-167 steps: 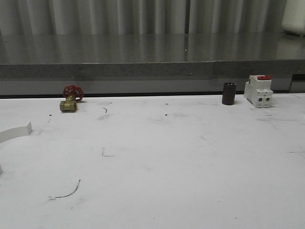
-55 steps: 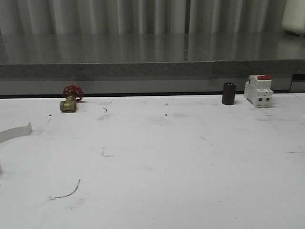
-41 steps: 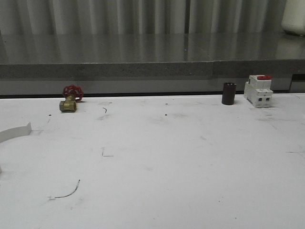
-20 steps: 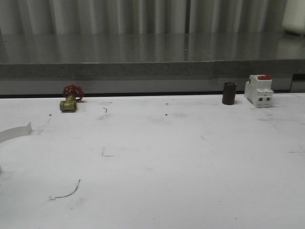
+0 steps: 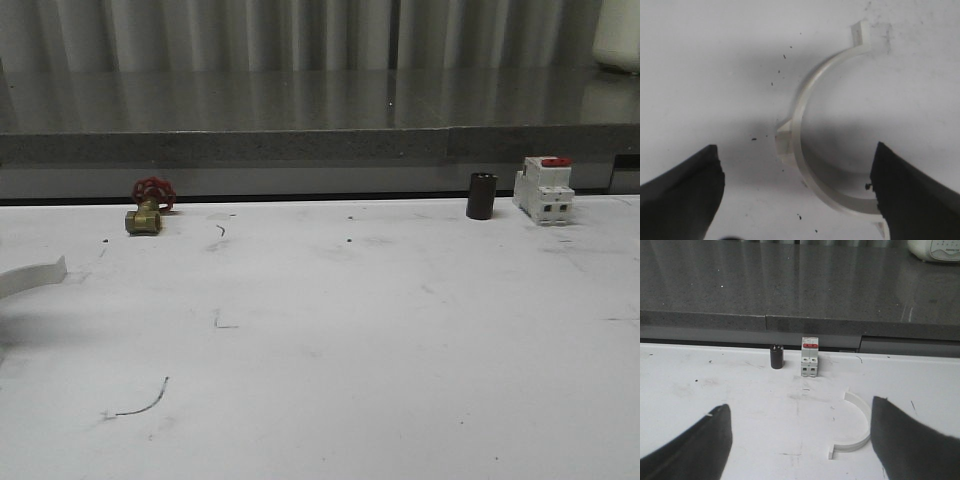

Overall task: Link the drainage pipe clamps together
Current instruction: 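Lower the left gripper and grasp the white clamp half's end tab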

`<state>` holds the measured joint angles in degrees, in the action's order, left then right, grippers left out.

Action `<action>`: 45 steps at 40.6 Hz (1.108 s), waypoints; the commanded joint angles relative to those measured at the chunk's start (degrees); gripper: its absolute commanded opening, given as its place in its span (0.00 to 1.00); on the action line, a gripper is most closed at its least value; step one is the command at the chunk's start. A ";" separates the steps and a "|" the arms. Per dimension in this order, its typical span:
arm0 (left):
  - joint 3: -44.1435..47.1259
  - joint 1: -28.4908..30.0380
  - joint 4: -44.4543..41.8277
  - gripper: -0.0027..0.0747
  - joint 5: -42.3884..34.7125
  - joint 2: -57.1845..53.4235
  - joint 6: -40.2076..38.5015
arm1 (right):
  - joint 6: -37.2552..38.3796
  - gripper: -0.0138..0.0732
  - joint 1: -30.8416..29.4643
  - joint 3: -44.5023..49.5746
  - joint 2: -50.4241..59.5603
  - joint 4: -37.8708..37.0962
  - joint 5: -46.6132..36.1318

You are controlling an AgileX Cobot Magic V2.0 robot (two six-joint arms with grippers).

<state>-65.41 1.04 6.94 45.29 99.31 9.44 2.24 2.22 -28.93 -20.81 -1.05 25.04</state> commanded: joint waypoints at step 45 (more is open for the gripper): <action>-5.10 0.27 0.45 0.19 2.99 7.88 1.44 | -0.37 0.84 -0.05 -2.09 -0.79 -0.53 -4.17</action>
<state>-68.95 1.04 6.84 48.61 109.76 10.80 2.24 2.22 -28.93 -20.81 -1.05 25.11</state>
